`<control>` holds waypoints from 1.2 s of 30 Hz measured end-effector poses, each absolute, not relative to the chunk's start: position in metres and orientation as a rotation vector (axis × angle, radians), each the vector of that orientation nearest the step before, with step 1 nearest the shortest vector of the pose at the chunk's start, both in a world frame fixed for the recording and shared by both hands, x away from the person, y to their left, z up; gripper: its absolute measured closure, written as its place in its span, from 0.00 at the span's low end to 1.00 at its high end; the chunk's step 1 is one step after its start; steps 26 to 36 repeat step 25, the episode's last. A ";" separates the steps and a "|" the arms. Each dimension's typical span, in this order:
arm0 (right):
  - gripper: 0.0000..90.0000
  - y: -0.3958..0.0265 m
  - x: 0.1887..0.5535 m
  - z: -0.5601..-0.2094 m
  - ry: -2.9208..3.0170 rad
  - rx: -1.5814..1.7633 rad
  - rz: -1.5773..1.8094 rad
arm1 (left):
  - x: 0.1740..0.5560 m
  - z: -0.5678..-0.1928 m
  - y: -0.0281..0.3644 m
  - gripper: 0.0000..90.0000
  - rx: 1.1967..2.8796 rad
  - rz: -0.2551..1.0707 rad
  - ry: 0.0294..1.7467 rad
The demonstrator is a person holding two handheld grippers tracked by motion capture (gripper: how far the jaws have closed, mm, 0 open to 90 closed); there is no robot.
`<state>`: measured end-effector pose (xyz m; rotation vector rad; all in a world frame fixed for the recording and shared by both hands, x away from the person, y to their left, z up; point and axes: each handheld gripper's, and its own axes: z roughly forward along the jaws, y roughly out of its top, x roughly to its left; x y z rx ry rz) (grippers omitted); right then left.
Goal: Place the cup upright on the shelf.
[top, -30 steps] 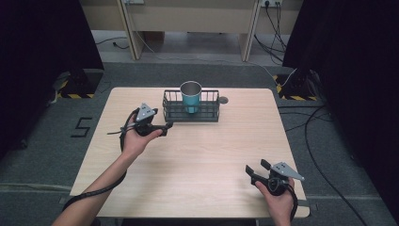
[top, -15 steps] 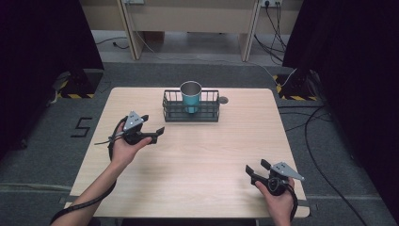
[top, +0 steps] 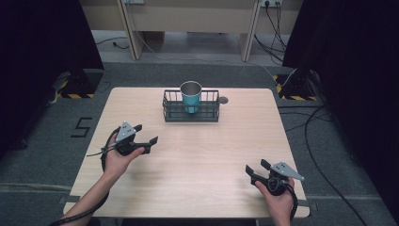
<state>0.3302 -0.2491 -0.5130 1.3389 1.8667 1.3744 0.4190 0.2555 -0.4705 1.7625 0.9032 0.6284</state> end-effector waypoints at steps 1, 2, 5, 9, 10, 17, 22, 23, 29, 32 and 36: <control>0.29 -0.249 0.330 -0.513 1.866 1.341 1.375 | 0.417 -0.472 0.257 0.16 1.765 0.628 0.903; 0.29 -0.249 0.330 -0.513 1.866 1.340 1.375 | 0.416 -0.473 0.258 0.16 1.767 0.626 0.904; 0.29 -0.249 0.330 -0.513 1.866 1.342 1.376 | 0.411 -0.479 0.262 0.16 1.774 0.623 0.908; 0.29 -0.249 0.330 -0.513 1.866 1.338 1.375 | 0.404 -0.485 0.270 0.16 1.776 0.617 0.922; 0.29 -0.249 0.330 -0.513 1.866 1.338 1.375 | 0.402 -0.487 0.272 0.16 1.775 0.615 0.924; 0.29 -0.249 0.330 -0.513 1.872 1.335 1.377 | 0.387 -0.502 0.282 0.16 1.763 0.612 0.957; 0.29 -0.249 0.330 -0.513 1.876 1.330 1.377 | 0.387 -0.501 0.283 0.16 1.735 0.626 0.954; 0.29 -0.249 0.330 -0.513 1.877 1.330 1.376 | 0.387 -0.501 0.283 0.16 1.732 0.626 0.953; 0.29 -0.249 0.330 -0.513 1.875 1.326 1.373 | 0.386 -0.502 0.283 0.16 1.738 0.624 0.951; 0.29 -0.249 0.330 -0.513 1.875 1.326 1.373 | 0.386 -0.502 0.283 0.16 1.738 0.624 0.951; 0.29 -0.249 0.330 -0.513 1.875 1.326 1.373 | 0.386 -0.502 0.283 0.16 1.738 0.624 0.951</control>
